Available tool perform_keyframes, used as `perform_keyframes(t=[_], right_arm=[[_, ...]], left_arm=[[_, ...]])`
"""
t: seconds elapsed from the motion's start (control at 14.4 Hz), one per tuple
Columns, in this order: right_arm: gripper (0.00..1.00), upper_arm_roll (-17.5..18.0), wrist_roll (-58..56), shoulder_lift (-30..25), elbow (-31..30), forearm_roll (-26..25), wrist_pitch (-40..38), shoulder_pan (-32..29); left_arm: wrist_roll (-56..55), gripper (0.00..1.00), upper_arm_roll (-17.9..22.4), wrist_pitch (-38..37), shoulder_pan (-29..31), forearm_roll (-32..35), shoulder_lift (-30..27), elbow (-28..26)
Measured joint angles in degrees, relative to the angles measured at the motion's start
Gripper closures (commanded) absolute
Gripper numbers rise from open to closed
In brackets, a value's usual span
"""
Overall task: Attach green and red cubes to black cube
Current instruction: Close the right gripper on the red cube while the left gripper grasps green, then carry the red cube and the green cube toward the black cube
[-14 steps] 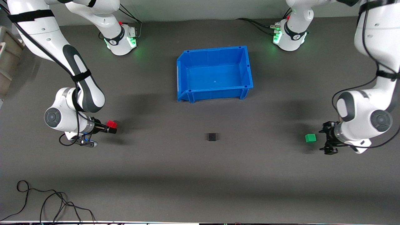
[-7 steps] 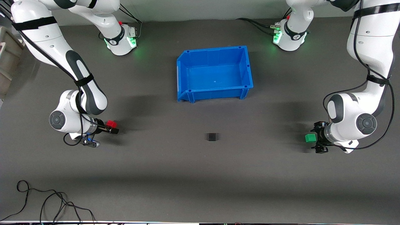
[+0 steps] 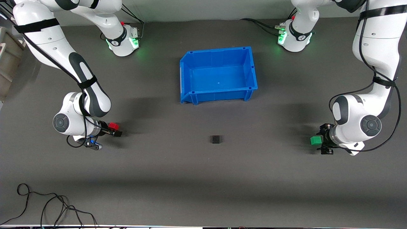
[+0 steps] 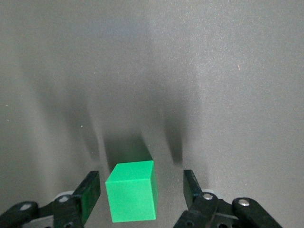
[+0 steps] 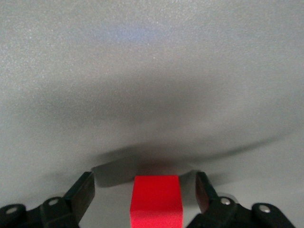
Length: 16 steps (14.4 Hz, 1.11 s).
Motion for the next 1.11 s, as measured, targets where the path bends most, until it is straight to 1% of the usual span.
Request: perform_keyframes(t=[0.07, 0.14, 0.21, 0.28, 0.42, 0.48, 0.55, 0.62, 0.69, 0.76, 1.04, 1.11], right_arm=[[0.10, 0.0, 0.0, 0.0, 0.0, 0.0, 0.0, 0.0], [0.13, 0.0, 0.0, 0.0, 0.0, 0.0, 0.0, 0.0], [0.17, 0.0, 0.0, 0.0, 0.0, 0.0, 0.0, 0.0], [0.21, 0.0, 0.0, 0.0, 0.0, 0.0, 0.0, 0.0], [0.35, 0.0, 0.0, 0.0, 0.0, 0.0, 0.0, 0.0], [0.42, 0.0, 0.0, 0.0, 0.0, 0.0, 0.0, 0.0], [0.53, 0.0, 0.0, -0.1, 0.1, 0.0, -0.1, 0.0], [0.66, 0.0, 0.0, -0.1, 0.1, 0.0, -0.1, 0.0], [0.84, 0.0, 0.0, -0.2, 0.1, 0.0, -0.1, 0.0], [0.99, 0.0, 0.0, -0.3, 0.1, 0.0, -0.1, 0.0], [1.00, 0.0, 0.0, -0.5, 0.1, 0.0, -0.2, 0.0], [1.00, 0.0, 0.0, -0.5, 0.1, 0.0, -0.2, 0.0]], left_arm=[[0.0, 0.37, 0.0, 0.0, 0.0, 0.1, 0.1, -0.1], [0.0, 0.56, 0.0, 0.0, 0.1, 0.1, 0.1, -0.2], [0.0, 0.81, 0.0, 0.0, 0.1, 0.1, 0.1, -0.3], [0.0, 0.87, 0.0, 0.2, 0.2, 0.2, 0.1, -0.4], [0.0, 0.89, 0.1, 1.3, 0.3, 0.2, 0.1, -0.3], [0.0, 0.97, 0.1, 2.3, 0.5, 0.1, 0.1, -0.3], [-0.1, 0.98, 0.2, 2.9, 0.6, 0.1, 0.1, 0.0], [-0.3, 0.97, 0.1, 3.0, 0.6, 0.1, 0.1, 0.4], [-0.7, 0.98, 0.1, 3.0, 0.5, 0.1, 0.1, 0.8], [-1.2, 0.98, -0.1, 3.0, 0.4, 0.1, 0.1, 1.2], [-4.4, 0.97, -0.6, 2.3, -0.9, 0.0, -0.3, 4.2], [-6.3, 0.99, -0.8, 1.0, -1.4, 0.0, -0.5, 5.5]])
